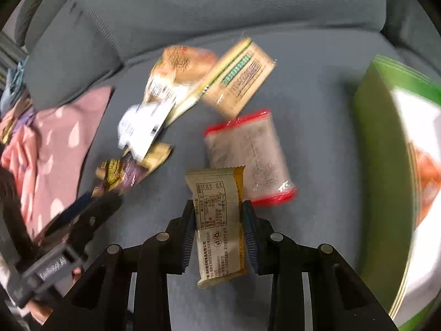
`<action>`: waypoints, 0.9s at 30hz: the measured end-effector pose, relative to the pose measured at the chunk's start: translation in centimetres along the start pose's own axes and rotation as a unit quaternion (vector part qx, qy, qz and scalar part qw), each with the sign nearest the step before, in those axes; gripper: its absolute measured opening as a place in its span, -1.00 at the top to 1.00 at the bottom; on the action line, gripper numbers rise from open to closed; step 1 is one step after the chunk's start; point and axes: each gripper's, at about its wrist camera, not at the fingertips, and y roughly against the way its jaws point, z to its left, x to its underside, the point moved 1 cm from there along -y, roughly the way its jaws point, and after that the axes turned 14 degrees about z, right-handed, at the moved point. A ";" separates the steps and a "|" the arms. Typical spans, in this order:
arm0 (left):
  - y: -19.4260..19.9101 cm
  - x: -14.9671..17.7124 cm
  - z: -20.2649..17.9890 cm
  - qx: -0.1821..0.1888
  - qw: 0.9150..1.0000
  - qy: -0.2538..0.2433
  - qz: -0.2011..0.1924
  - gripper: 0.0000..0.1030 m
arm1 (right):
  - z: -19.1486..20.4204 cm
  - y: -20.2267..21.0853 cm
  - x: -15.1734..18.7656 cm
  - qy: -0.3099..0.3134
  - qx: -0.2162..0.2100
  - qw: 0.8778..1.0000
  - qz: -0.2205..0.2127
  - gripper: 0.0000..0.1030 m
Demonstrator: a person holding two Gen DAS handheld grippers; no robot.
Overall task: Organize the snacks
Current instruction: 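Lift the cream bar upright with the right gripper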
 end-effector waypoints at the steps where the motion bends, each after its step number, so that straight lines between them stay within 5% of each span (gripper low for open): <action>1: 0.0 0.1 -0.2 -0.005 1.000 -0.005 0.000 -0.85 | 0.0 -0.3 -0.1 -0.001 -0.001 1.000 0.001 0.33; 6: -0.6 0.7 -0.9 -0.006 1.000 -0.022 0.019 -0.83 | -1.5 0.1 0.6 -0.002 0.000 1.000 -0.020 0.13; 12: -1.2 2.2 -3.5 0.039 0.996 -0.071 0.047 -0.72 | -5.0 3.1 1.4 -0.041 -0.071 0.995 -0.052 0.07; 20: -4.2 4.4 -7.4 0.093 0.980 -0.128 0.123 -0.03 | -5.4 1.4 1.7 -0.064 -0.116 0.990 -0.039 0.13; 25: -4.7 4.7 -8.4 0.098 0.979 -0.136 0.112 0.43 | -5.6 -0.7 1.5 -0.071 -0.124 0.990 -0.006 0.18; 27: -4.8 4.7 -8.5 0.102 0.979 -0.136 0.108 0.46 | -5.3 -0.9 1.4 -0.069 -0.121 0.990 -0.010 0.24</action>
